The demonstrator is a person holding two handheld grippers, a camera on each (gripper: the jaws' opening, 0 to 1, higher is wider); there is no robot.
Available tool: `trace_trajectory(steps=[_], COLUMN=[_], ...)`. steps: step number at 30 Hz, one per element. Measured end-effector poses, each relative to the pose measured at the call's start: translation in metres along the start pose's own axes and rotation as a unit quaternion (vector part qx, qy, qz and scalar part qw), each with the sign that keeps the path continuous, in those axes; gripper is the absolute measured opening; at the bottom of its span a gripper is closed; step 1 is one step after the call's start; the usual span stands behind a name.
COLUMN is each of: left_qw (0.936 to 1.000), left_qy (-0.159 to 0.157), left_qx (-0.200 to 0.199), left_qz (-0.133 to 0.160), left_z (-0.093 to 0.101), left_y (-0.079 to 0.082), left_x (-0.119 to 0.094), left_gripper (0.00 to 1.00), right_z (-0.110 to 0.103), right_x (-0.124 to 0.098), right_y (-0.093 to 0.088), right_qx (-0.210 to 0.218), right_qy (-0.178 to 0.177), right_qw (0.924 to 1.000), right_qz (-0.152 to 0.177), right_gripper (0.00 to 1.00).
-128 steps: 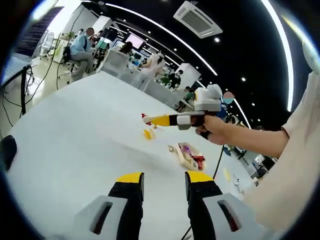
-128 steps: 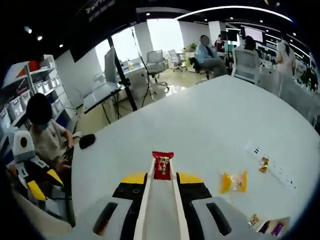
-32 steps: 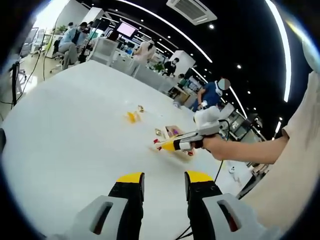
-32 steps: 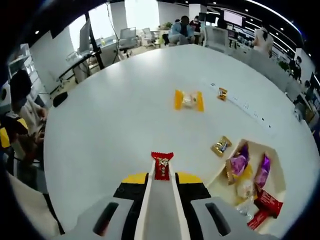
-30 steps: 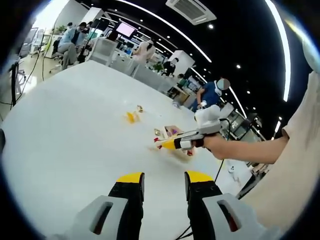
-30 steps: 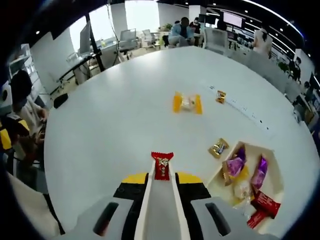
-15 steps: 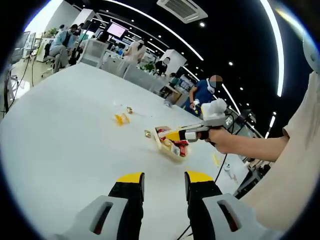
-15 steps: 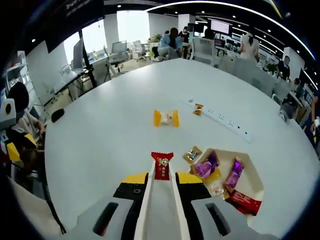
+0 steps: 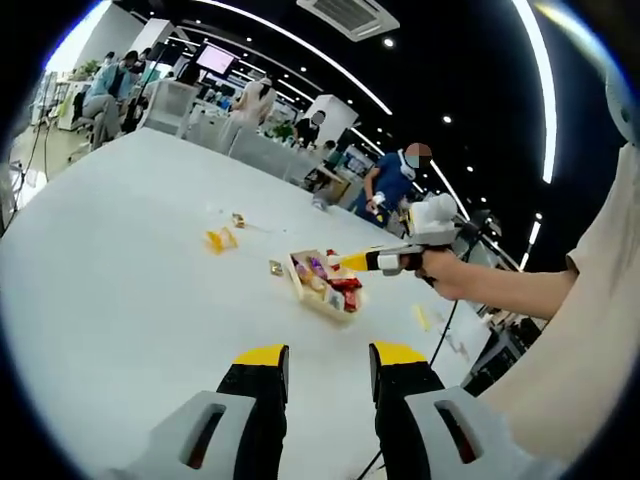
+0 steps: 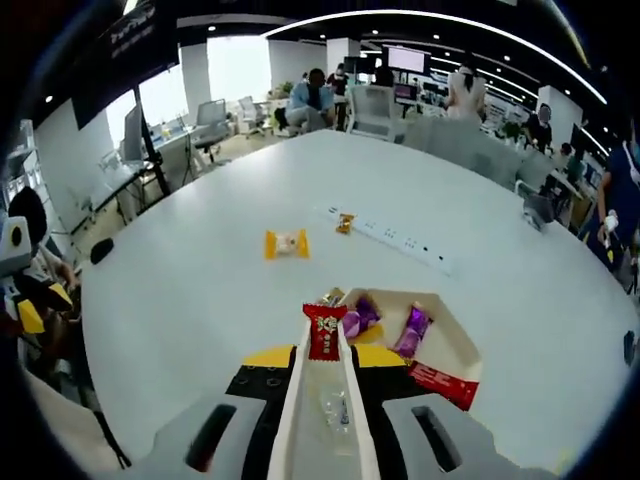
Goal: Place the target food into the container with the food tongs after gripping and lifting it, then release it inside without dropping or visibly crushing the food.
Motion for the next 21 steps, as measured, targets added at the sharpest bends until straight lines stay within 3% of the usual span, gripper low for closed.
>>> trace_trajectory(steps=[10, 21], left_qw=[1.0000, 0.9999], left_qy=[-0.005, -0.009], left_qx=[0.006, 0.009], left_qz=[-0.002, -0.002], left_z=[0.005, 0.008], left_y=[0.001, 0.002], left_x=[0.006, 0.008], left_gripper=[0.31, 0.31], right_z=[0.025, 0.032], right_x=[-0.012, -0.015], right_y=[0.000, 0.000], right_qx=[0.013, 0.022], right_qy=[-0.019, -0.026], right_qw=[0.9997, 0.9994], right_qz=[0.009, 0.011], right_gripper=[0.20, 0.20])
Point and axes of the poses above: the point that each gripper's makers call its tool centre point, and the gripper's own axes: x roughly forward along the fingers, z roughly to its right, y roughly out of its top, the point moved 6 cm from there along -x, roughly backward along the fingers, and after that the axes turned 6 degrees about -y, right-handed, at the moved point
